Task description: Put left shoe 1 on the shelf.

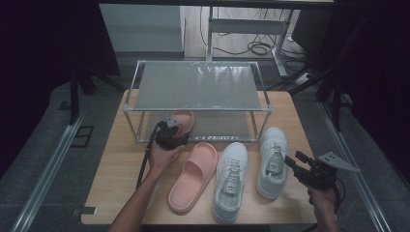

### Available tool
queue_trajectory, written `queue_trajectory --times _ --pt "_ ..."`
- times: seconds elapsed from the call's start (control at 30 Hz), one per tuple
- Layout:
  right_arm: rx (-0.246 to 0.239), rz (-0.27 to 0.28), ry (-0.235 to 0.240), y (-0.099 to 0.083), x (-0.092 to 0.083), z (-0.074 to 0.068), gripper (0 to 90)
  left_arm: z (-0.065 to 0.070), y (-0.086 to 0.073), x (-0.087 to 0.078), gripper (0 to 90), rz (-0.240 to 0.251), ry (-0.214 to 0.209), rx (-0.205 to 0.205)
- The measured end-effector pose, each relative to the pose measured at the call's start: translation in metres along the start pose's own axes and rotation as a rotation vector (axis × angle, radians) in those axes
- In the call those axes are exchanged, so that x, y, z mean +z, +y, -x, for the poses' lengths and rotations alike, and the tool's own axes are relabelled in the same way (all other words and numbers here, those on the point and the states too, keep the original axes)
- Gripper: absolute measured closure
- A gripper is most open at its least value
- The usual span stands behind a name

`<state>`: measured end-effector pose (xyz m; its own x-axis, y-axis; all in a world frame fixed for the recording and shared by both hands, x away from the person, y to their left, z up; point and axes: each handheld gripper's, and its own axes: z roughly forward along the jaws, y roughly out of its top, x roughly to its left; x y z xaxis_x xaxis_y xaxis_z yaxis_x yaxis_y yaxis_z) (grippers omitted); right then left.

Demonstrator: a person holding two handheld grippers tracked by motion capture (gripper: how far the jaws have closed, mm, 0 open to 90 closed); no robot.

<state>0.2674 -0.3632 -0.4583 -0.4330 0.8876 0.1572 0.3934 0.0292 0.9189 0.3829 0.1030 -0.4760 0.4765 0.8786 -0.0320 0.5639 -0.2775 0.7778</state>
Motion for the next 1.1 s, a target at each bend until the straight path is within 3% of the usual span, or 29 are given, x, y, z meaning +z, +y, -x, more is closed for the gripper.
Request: queue_trajectory --times 0.23,0.57,1.1 --pt "-0.001 0.002 -0.002 0.000 -0.001 0.000 45.8 0.002 -0.011 -0.028 62.5 0.018 -0.033 0.014" --pt "0.000 0.000 -0.002 0.000 0.000 0.000 45.8 -0.005 -0.040 -0.054 83.9 0.002 -0.048 0.018" --pt "0.000 -0.009 -0.012 -0.001 0.002 -0.001 46.0 -0.025 -0.093 -0.076 89.4 -0.053 -0.053 -0.015"
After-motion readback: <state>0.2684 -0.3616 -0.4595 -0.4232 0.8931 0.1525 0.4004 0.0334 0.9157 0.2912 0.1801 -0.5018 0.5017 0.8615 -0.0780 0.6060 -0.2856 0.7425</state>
